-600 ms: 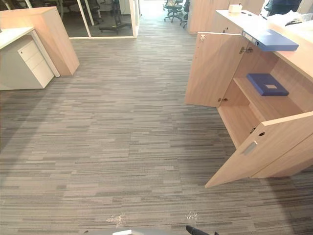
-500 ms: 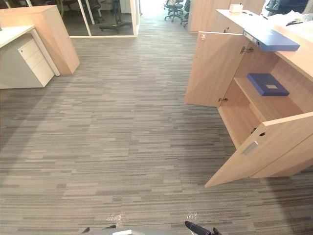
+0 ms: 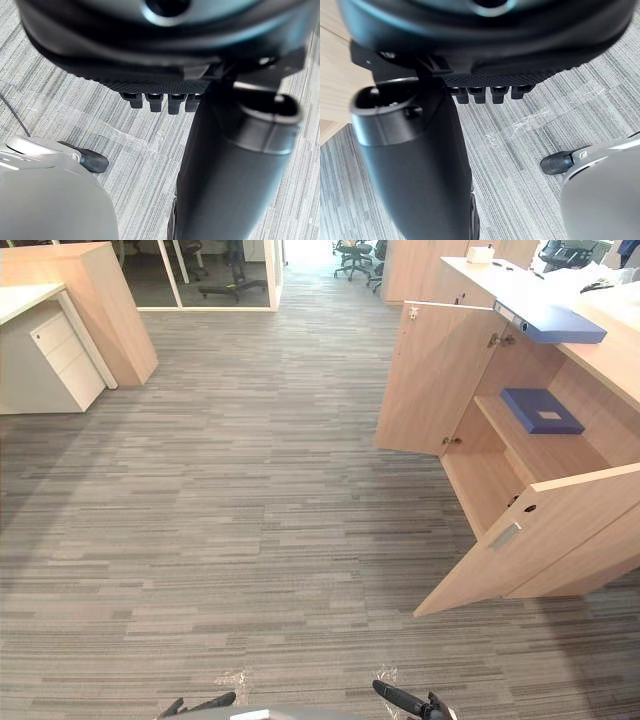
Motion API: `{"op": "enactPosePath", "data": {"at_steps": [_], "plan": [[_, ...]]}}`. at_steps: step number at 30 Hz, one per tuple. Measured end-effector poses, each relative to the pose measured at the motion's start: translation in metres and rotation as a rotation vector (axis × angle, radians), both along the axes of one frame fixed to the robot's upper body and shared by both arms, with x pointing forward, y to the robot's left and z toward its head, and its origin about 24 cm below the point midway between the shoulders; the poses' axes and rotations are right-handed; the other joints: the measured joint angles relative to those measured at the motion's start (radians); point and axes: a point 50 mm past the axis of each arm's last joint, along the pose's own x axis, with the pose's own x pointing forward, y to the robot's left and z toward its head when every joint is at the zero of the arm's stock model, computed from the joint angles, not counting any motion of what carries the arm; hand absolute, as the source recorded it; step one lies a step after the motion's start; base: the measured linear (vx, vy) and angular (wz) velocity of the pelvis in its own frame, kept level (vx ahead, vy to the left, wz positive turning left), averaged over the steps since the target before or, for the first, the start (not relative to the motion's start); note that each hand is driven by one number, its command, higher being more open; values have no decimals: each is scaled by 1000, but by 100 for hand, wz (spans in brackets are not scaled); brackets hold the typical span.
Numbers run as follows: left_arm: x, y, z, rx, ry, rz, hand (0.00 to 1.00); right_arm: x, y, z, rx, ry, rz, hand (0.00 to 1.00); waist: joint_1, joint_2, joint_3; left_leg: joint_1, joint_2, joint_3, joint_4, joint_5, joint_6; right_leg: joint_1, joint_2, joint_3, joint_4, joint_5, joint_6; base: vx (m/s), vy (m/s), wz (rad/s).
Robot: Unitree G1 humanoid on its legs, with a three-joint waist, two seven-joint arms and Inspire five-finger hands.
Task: Walk over to the cabinet, pick up the folder, carry it to the office cabinet, place the folder inside the office cabinet, then close the office cabinet door
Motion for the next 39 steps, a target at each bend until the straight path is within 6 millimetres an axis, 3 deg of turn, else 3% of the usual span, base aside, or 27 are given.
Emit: {"op": "enactPosePath", "data": {"at_steps": [12,14,15,16,17,18,19,21,23,26,28,30,31,32,33,35,36,38,39], "plan": [[-1,3,0,5,-6,55,100,3,4,0,7,-12,-3,100,1,-11,8,0,0,12,-7,-2,-4,-5,-1,-2,0,1,0,-2,1,-1],[0,6,1,7,-25,111,100,10,11,1,21,-42,-3,100,3,-22,27,-33,4,24,62,-36,-16,-8,0,2,4,3,-3,-32,-1,-14],[1,7,2,7,-39,147,100,16,18,2,35,-59,1,100,4,-22,36,-81,14,32,152,-80,-14,-17,5,1,4,0,-7,-64,-19,-25],[3,7,3,3,-57,177,100,22,22,3,48,-80,7,100,10,-18,44,-129,31,49,254,-129,-20,-23,12,-9,10,-18,-41,-60,-30,-26],[5,5,3,-1,-68,190,100,25,22,4,44,-91,24,100,13,-11,53,-151,45,54,311,-155,-27,-23,14,-33,19,-23,-52,-81,-12,-21],[9,4,4,-7,-89,209,100,27,20,5,35,-108,28,100,21,-4,66,-210,70,68,459,-190,-60,-23,21,-54,37,-38,-67,-70,-5,-7],[13,3,5,-13,-115,239,100,28,19,6,27,-108,27,100,30,4,79,-302,97,89,661,-177,-61,-21,25,-53,56,-52,-79,-61,3,-7],[18,1,7,-22,-146,288,100,27,15,6,16,-102,24,100,47,4,93,-426,138,99,897,-156,-43,-17,22,-44,108,-89,-93,37,-21,-13],[16,2,7,-22,-148,313,100,27,16,6,11,-98,21,100,50,-4,93,-490,164,117,923,-174,-52,-15,3,-44,133,-113,-86,116,-4,-4],[11,0,6,-30,-141,352,100,26,15,6,10,-91,21,100,58,-5,90,-525,187,135,676,-168,-53,17,-40,-30,131,-143,-49,258,137,-7],[5,-4,4,-42,-131,389,100,26,16,6,6,-88,28,100,60,-5,87,-524,180,123,424,-103,-55,48,-84,-19,131,-183,-4,351,254,-11],[4,-5,4,-48,-129,405,100,26,16,6,4,-87,30,100,63,-1,82,-525,173,110,314,-55,-59,71,-114,-12,137,-219,33,435,359,-20],[2,-5,3,-51,-124,426,100,24,17,5,8,-81,27,100,77,-4,60,-520,161,135,307,63,-71,91,-161,4,136,-256,64,579,488,-51],[0,-3,4,-45,-122,436,100,21,21,4,21,-72,17,100,94,-17,37,-523,150,165,337,95,-56,95,-193,14,138,-260,63,518,433,-59],[1,-1,4,-39,-126,442,100,22,25,3,34,-77,7,100,102,-29,26,-527,138,185,365,75,-30,93,-213,15,147,-256,58,433,335,-57],[-6,3,4,-28,-123,506,100,25,44,2,97,-91,-11,100,106,-70,-11,-492,84,246,443,-30,24,82,-311,-3,232,-205,94,627,479,-42],[-6,3,4,-30,-121,516,100,24,44,2,105,-88,-13,100,110,-73,-17,-468,66,261,448,-55,33,78,-336,2,278,-196,96,623,471,-28],[-11,1,3,-30,-105,518,100,22,39,2,103,-90,-64,100,106,-63,-28,-368,3,279,411,-104,61,6,-400,22,538,-139,44,410,309,-3],[-13,-2,2,-36,-95,514,100,23,33,3,92,-101,-103,100,97,-48,-40,-302,-35,276,364,-116,78,-85,-442,37,757,-32,-11,478,362,28]]}}
